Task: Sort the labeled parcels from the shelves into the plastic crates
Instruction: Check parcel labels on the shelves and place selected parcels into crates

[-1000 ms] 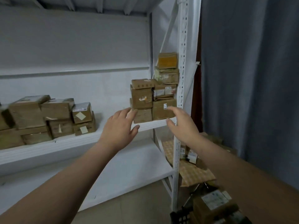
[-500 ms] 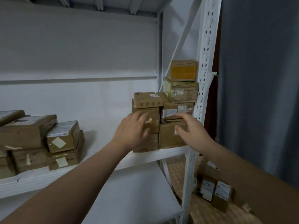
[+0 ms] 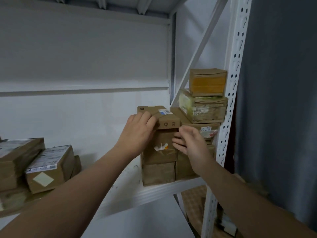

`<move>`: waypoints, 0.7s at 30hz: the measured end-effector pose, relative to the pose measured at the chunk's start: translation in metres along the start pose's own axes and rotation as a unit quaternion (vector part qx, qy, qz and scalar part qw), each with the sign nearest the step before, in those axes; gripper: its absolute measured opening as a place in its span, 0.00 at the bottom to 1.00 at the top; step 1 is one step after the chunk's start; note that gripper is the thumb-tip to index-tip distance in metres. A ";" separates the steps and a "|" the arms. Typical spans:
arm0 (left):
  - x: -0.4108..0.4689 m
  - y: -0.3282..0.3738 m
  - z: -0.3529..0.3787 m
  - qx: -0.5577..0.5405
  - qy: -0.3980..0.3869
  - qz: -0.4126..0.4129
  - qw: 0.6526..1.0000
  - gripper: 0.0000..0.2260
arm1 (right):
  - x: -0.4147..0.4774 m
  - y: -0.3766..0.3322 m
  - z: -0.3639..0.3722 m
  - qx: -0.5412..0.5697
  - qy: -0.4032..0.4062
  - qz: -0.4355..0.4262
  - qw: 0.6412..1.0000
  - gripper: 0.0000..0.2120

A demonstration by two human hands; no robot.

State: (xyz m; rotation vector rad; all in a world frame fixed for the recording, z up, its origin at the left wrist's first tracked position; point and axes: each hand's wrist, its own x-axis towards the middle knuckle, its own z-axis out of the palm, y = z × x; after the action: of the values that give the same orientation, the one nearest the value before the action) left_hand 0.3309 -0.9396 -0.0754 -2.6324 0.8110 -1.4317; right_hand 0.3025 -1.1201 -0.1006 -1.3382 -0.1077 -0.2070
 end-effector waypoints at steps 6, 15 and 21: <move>-0.043 -0.048 -0.020 -0.049 0.105 0.077 0.990 0.10 | 0.005 -0.027 0.038 0.131 -0.031 0.023 0.991 0.09; -0.063 -0.069 -0.044 0.039 0.074 0.062 0.995 0.17 | 0.000 -0.017 0.124 0.196 -0.028 -0.005 0.980 0.16; -0.072 -0.098 -0.060 -0.033 0.116 0.046 0.992 0.20 | 0.003 -0.015 0.140 0.207 -0.006 -0.048 0.977 0.34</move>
State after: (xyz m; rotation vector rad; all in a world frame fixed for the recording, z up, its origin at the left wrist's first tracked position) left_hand 0.2938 -0.8097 -0.0701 -2.4670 1.0014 -1.7351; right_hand 0.3076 -0.9876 -0.0534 -0.9186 -0.2130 -0.2433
